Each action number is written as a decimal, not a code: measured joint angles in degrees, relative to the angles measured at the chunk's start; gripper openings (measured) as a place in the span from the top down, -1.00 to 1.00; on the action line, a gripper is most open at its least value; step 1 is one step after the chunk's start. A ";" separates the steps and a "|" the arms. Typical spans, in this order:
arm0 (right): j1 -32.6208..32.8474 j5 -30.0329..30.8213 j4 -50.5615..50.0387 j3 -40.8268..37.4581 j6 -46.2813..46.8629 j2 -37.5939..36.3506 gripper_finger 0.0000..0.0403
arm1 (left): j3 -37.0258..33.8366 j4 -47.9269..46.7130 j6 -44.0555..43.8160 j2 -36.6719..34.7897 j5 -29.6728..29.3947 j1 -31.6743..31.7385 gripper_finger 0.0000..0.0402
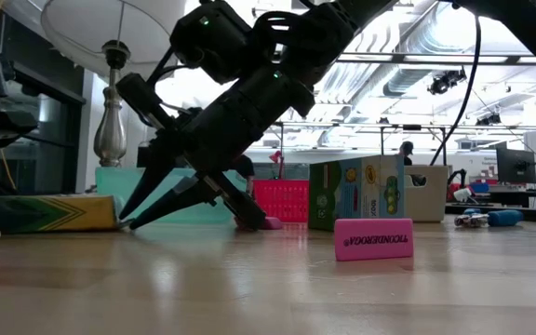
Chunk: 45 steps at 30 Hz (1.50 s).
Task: Pick & Place School Supplies
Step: Put the yellow crayon box into the green bin
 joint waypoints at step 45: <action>-0.89 -0.66 0.40 -0.02 0.89 0.00 0.79 | 0.00 3.18 2.51 -0.02 -0.01 -0.02 1.00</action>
